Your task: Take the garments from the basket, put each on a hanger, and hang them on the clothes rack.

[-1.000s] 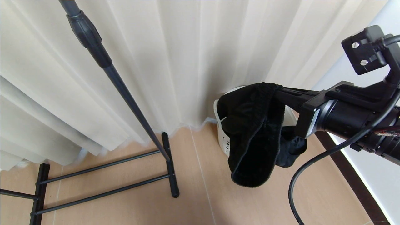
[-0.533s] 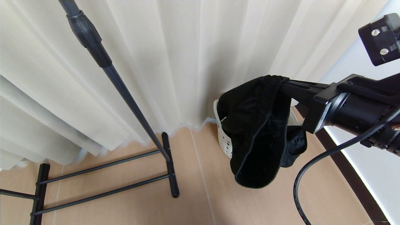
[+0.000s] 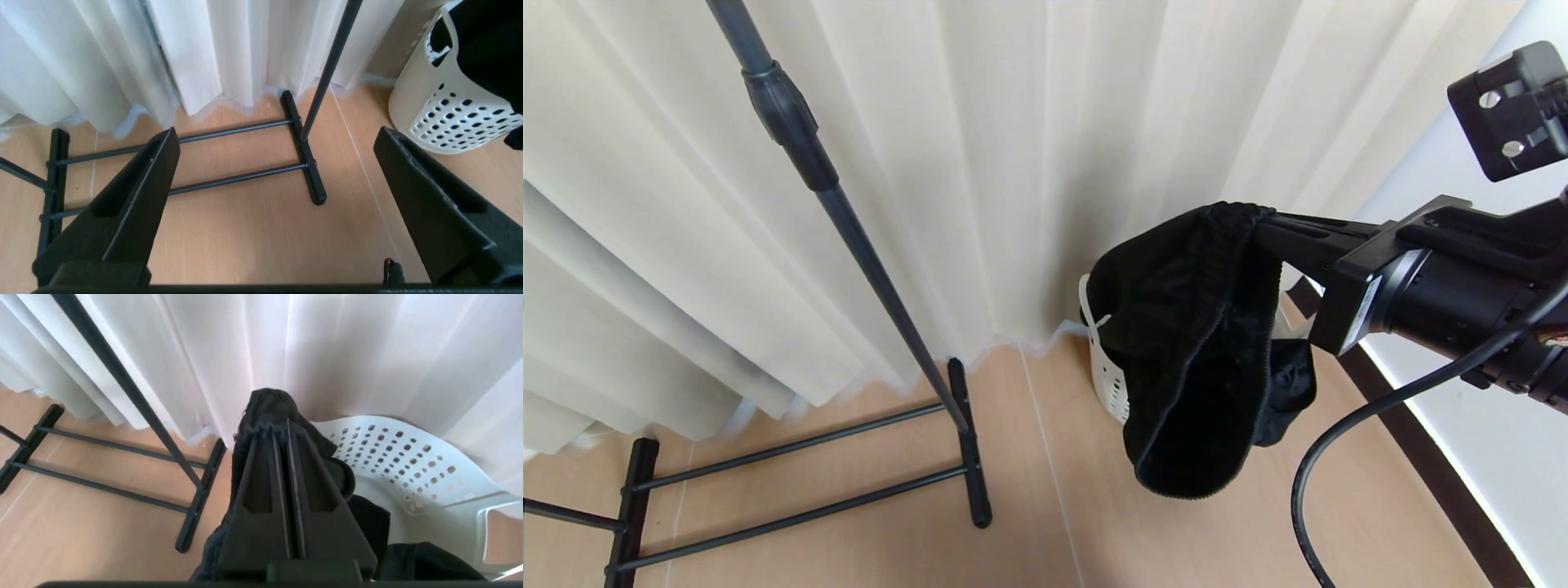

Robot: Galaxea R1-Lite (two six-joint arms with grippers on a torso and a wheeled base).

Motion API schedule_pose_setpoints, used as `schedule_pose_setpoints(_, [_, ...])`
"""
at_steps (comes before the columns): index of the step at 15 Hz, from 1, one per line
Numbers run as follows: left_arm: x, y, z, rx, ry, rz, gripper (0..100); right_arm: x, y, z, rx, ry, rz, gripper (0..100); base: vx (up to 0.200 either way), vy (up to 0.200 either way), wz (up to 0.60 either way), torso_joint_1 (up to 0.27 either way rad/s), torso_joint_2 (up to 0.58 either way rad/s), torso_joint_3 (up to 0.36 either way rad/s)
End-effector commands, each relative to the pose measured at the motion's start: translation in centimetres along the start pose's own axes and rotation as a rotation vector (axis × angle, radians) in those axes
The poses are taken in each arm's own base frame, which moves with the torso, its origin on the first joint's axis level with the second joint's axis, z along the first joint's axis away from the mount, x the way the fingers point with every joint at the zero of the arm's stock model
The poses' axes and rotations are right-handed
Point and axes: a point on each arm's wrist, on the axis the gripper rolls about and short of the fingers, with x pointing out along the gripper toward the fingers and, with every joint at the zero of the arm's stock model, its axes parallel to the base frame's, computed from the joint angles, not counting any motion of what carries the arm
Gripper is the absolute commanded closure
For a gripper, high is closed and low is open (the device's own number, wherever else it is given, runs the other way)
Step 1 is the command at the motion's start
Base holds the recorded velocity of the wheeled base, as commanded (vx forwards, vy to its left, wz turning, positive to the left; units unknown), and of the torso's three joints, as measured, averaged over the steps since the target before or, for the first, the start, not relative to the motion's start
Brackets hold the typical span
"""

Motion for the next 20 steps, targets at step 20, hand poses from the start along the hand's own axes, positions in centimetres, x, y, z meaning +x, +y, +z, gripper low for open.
schedule_pose_setpoints(20, [0.0,0.0,0.0,0.001,0.000,0.000,0,2.2,-0.9,-2.9,-0.095,-0.071,-0.072,100,0.000,0.000,0.00,0.005,-0.04,0.165])
